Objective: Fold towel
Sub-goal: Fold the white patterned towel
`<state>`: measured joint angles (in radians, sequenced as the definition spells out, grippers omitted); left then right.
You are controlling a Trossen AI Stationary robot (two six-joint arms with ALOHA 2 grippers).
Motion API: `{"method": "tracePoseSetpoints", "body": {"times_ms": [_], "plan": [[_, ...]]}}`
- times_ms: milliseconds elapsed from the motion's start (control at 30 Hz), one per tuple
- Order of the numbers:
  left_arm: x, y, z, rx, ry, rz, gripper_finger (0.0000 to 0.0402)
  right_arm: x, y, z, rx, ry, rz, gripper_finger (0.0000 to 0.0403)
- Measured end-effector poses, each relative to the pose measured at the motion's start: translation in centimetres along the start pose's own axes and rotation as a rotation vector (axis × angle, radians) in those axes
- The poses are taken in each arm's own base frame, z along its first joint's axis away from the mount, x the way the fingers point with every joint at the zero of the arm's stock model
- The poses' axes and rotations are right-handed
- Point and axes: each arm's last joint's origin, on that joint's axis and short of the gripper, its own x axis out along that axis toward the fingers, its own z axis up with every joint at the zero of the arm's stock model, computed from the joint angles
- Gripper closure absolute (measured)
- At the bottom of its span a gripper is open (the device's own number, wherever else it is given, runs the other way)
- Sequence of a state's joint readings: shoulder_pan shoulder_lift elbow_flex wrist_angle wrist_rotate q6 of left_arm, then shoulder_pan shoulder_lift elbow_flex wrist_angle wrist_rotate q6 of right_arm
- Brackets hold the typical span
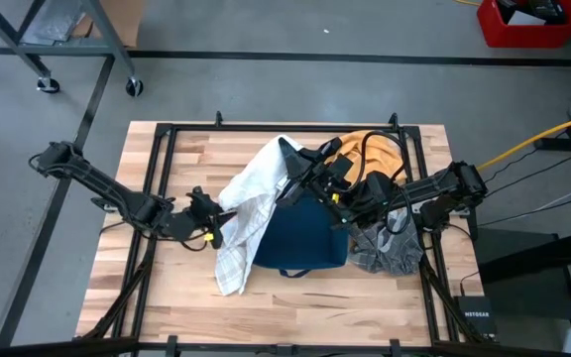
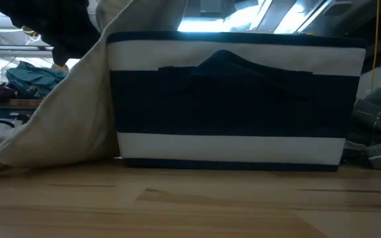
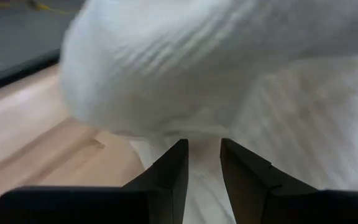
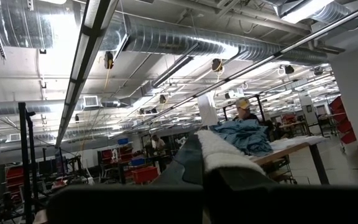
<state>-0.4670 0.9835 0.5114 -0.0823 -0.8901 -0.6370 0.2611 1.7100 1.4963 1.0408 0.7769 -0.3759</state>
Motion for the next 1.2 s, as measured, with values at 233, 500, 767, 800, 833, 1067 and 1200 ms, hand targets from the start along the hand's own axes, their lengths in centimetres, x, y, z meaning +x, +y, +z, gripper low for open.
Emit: {"method": "tracePoseSetpoints", "body": {"times_ms": [233, 500, 767, 800, 833, 1067, 1200], "plan": [[-0.1, -0.2, -0.5, -0.042, -0.170, 0.211, 0.0315, 0.0, 0.0, 0.0, 0.000, 0.000, 0.000, 0.0402], [-1.0, -0.6, -0.6, -0.064, -0.259, 0.258, 0.0315, 0.0, 0.0, 0.0, -0.001, 0.001, 0.000, 0.0402], [-2.1, -1.0, -1.0, -0.050, -0.321, 0.274, 0.0317, 0.0, 0.0, 0.0, -0.001, 0.001, 0.000, 0.0402], [-2.3, -1.1, -1.0, -0.038, -0.322, 0.271, 0.0319, 0.0, 0.0, 0.0, -0.001, 0.001, 0.000, 0.0402], [-2.5, -1.2, -1.1, -0.021, -0.324, 0.270, 0.0322, 0.0, 0.0, 0.0, 0.000, 0.000, -0.001, 0.0402], [-3.5, -1.6, -1.5, 0.201, -0.315, 0.271, 0.0358, 0.0, 0.0, 0.0, 0.003, -0.003, -0.002, 0.0402], [-3.7, -1.7, -1.6, 0.296, -0.297, 0.268, 0.0372, 0.0, 0.0, 0.0, -0.032, -0.003, -0.002, 0.0402]]}}
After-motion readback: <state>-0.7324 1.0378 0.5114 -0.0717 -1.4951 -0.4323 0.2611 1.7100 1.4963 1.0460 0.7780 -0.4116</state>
